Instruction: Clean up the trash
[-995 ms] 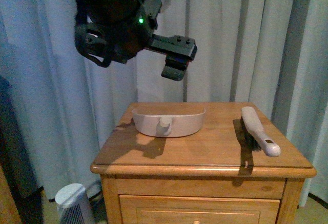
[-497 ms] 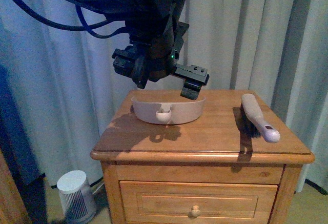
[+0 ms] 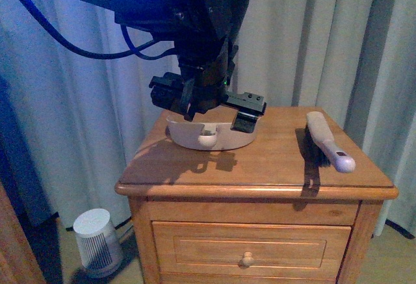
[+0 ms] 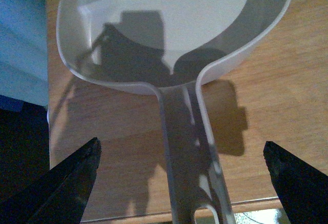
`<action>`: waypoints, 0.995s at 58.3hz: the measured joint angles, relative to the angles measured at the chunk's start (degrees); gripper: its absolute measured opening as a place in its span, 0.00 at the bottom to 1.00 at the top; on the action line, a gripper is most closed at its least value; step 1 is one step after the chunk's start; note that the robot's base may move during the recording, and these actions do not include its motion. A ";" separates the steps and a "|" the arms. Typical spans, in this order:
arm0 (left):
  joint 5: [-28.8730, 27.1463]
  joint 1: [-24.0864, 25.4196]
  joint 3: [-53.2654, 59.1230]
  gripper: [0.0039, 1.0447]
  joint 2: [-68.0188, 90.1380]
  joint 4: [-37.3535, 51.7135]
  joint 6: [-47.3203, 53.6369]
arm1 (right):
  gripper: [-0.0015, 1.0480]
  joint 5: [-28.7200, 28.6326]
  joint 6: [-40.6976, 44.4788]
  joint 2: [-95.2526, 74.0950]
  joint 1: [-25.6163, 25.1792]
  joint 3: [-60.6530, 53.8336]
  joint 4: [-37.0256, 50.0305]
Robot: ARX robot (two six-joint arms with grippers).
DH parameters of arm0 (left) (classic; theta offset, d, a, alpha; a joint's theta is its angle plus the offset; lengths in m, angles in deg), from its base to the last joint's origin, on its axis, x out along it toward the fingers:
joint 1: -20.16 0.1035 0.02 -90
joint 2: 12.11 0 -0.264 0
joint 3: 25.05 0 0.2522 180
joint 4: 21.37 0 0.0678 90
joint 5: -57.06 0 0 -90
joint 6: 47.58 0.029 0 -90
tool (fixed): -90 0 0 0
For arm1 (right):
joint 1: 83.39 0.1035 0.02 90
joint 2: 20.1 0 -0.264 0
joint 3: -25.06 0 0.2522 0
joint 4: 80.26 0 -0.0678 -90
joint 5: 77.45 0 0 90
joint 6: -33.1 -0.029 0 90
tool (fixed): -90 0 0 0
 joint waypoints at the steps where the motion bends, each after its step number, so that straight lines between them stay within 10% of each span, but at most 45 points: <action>1: -0.07 0.02 -0.26 0.93 0.17 -0.09 -0.15 | 0.93 0.00 0.00 0.00 0.00 0.00 0.00; 58: -1.36 1.81 2.01 0.93 4.33 1.33 1.05 | 0.93 0.00 0.00 0.00 0.00 0.00 0.00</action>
